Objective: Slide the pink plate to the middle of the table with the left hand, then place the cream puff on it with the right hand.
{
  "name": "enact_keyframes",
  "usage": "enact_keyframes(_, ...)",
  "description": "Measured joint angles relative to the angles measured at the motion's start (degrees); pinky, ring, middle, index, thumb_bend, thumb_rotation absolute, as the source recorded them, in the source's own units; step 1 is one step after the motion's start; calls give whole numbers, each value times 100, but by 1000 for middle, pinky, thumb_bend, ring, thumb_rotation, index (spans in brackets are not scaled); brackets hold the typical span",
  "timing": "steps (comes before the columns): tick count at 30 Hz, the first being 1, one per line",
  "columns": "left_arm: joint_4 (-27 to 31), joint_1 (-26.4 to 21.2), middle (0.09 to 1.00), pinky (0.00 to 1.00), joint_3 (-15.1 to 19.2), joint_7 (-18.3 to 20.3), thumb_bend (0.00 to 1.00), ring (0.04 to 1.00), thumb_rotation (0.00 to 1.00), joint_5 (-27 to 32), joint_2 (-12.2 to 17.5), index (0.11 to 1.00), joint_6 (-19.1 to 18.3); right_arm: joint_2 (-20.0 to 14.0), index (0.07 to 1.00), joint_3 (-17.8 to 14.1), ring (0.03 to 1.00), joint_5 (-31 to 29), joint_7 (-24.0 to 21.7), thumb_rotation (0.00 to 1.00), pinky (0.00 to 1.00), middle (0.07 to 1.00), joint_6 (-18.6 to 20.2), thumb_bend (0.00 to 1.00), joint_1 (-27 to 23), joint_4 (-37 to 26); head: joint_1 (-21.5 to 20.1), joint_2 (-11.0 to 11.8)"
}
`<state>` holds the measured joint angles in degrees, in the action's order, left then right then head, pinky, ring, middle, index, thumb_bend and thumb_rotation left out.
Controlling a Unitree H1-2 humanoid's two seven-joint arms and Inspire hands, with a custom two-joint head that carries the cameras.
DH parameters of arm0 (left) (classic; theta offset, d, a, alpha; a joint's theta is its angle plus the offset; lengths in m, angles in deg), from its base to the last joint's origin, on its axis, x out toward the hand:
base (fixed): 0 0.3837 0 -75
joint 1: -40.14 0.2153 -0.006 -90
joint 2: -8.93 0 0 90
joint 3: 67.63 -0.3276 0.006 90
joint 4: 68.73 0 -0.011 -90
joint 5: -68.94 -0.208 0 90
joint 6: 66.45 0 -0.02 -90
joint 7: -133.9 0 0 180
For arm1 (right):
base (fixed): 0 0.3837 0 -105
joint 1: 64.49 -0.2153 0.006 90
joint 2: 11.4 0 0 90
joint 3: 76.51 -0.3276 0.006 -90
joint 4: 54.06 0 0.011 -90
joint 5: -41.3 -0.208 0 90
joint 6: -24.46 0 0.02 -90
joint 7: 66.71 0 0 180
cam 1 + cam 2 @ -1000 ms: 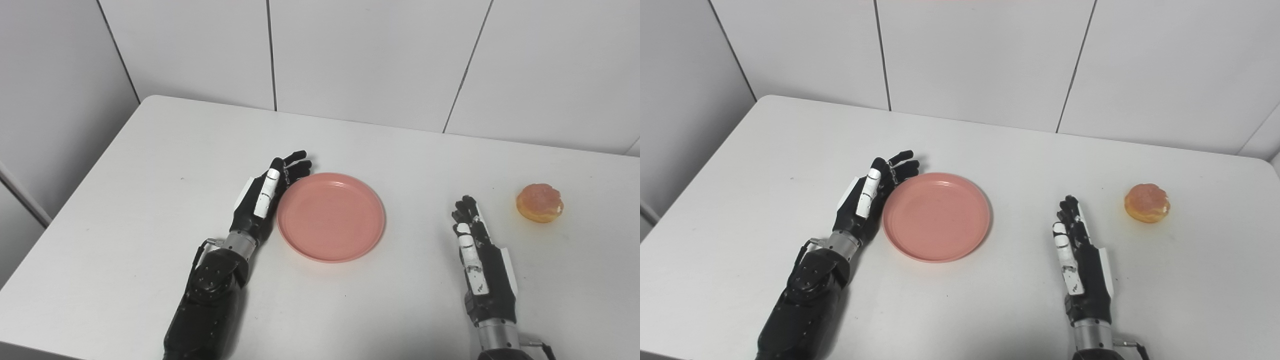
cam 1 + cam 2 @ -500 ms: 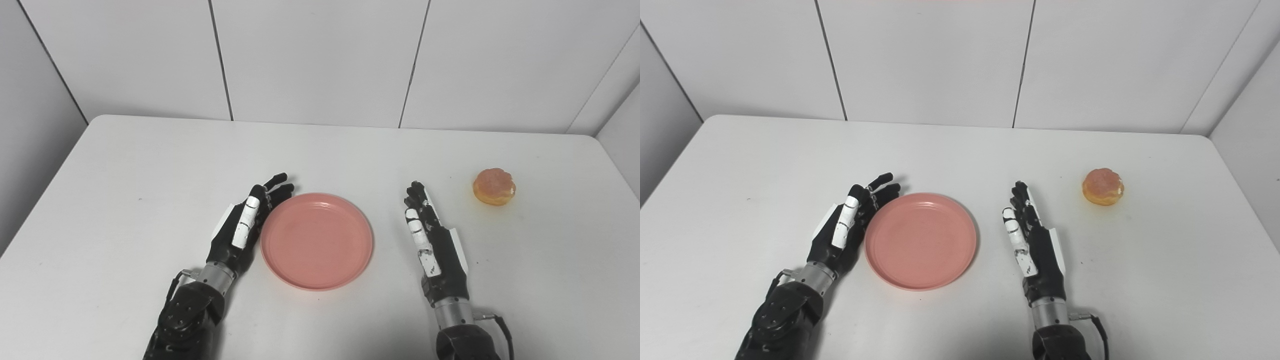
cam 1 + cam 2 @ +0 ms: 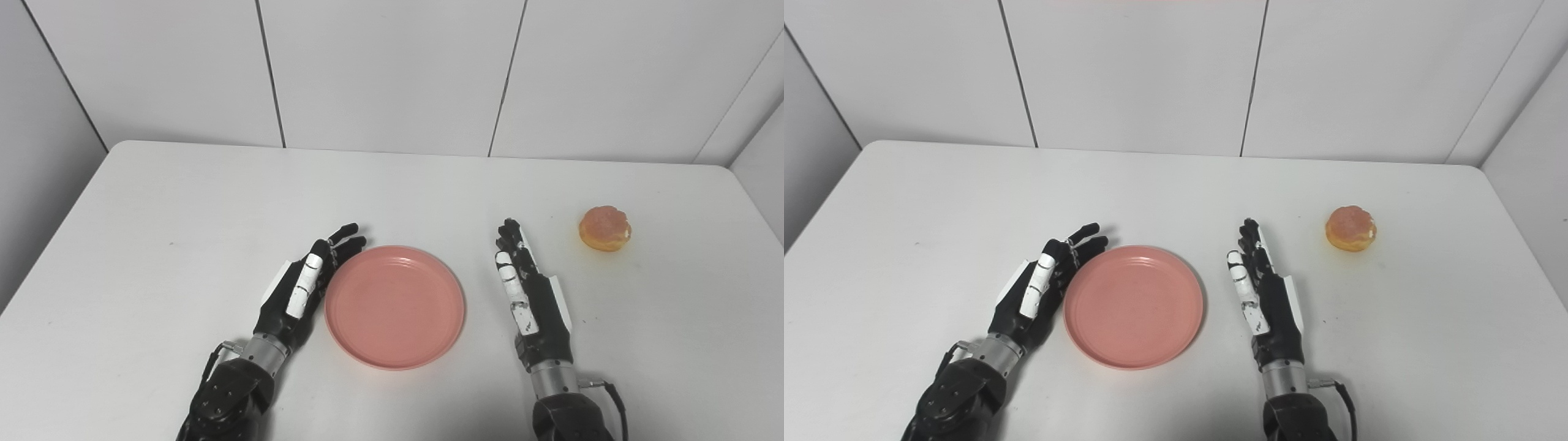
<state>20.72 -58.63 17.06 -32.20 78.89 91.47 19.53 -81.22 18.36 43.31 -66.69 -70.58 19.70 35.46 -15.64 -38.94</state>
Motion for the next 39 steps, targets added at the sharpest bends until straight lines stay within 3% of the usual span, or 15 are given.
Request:
enact_keyframes(21,404,133,882,931,-140,127,649,916,1000,114,30,870,-483,-2,973,3,977,-27,-2,839,1000,970,1,550,-4,0,9,-9)
enact_keyframes(29,361,133,875,905,-195,163,676,905,1000,104,41,864,-407,-2,967,-4,978,-41,-3,824,1000,966,0,546,-21,35,26,18)
enact_keyframes(39,184,133,923,946,-301,210,672,950,1000,102,19,900,-160,-3,942,-113,959,-34,92,802,997,944,1,555,-122,197,-70,123)
